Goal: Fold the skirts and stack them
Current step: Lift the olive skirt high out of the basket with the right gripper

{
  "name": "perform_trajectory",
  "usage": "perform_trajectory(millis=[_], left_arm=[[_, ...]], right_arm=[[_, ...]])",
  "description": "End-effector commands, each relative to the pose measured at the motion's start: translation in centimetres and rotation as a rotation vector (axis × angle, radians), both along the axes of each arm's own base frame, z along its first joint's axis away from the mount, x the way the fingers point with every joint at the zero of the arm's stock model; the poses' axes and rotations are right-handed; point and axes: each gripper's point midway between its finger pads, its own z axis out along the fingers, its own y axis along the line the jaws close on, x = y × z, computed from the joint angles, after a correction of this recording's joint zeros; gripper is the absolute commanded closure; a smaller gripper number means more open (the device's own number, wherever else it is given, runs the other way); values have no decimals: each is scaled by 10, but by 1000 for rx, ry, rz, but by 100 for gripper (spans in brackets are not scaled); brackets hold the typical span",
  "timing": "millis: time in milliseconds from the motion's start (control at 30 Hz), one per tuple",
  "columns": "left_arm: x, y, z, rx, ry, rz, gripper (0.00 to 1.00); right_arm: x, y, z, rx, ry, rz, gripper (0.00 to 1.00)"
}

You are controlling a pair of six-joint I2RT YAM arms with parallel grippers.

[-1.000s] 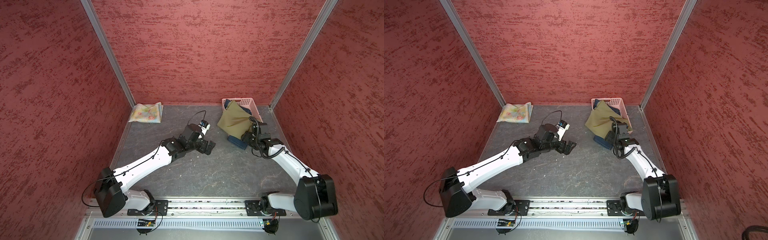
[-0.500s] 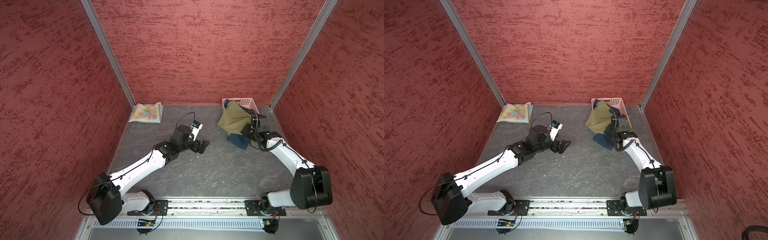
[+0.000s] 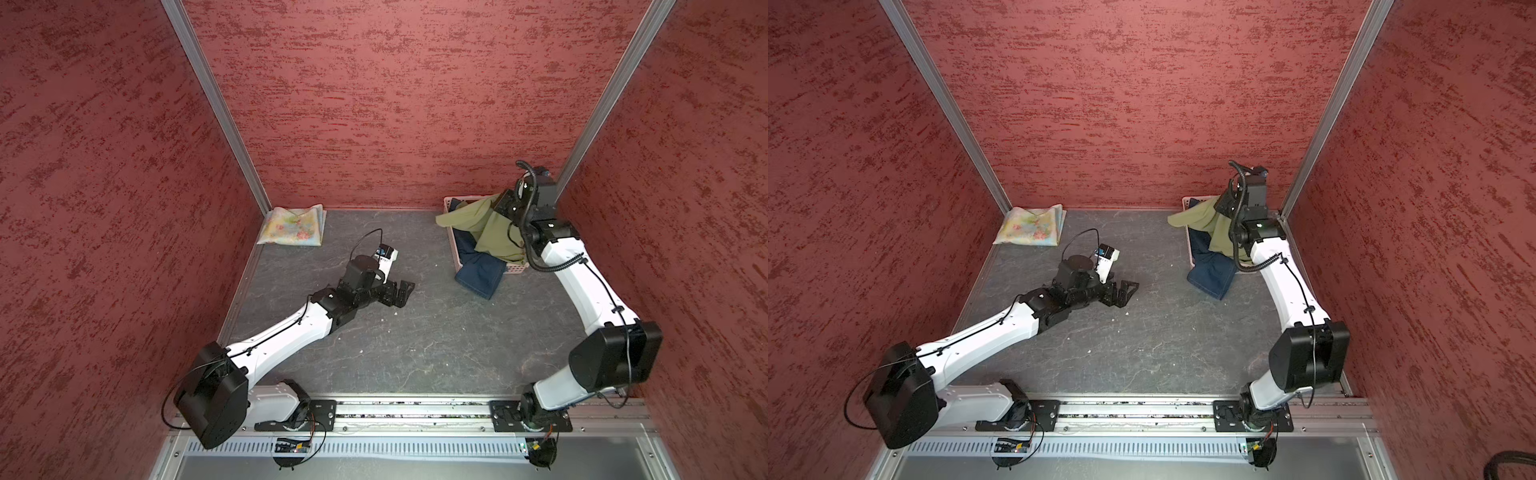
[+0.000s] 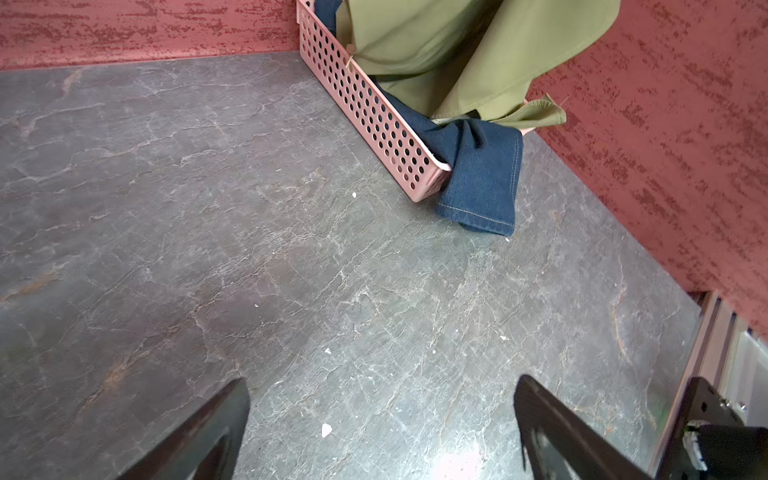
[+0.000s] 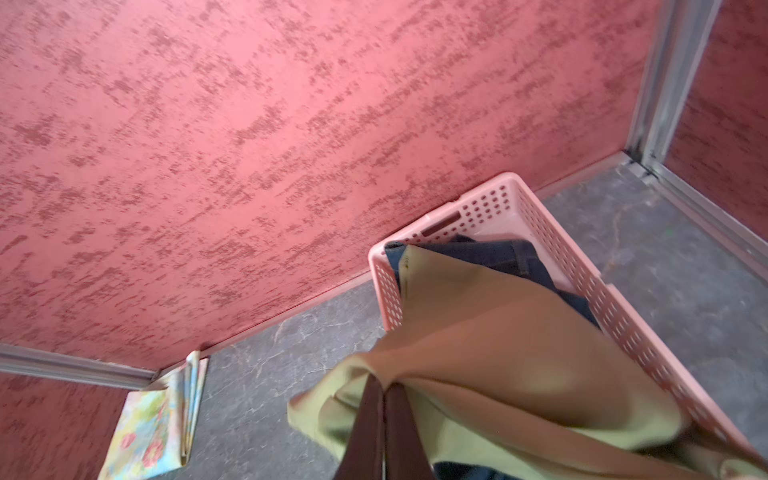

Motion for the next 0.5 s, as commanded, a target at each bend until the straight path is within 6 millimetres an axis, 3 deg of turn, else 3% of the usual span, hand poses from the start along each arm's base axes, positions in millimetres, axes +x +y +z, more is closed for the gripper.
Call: perform_trajectory(millis=[0, 233, 467], left_arm=[[3, 9, 10, -75, 46, 53, 0], [5, 39, 21, -123, 89, 157, 0], [5, 99, 50, -157, 92, 337, 0]], right_arm=[[4, -1, 50, -36, -96, 11, 100], [-17, 24, 147, -42, -323, 112, 100], [-59, 91, 216, -99, -456, 256, 100]])
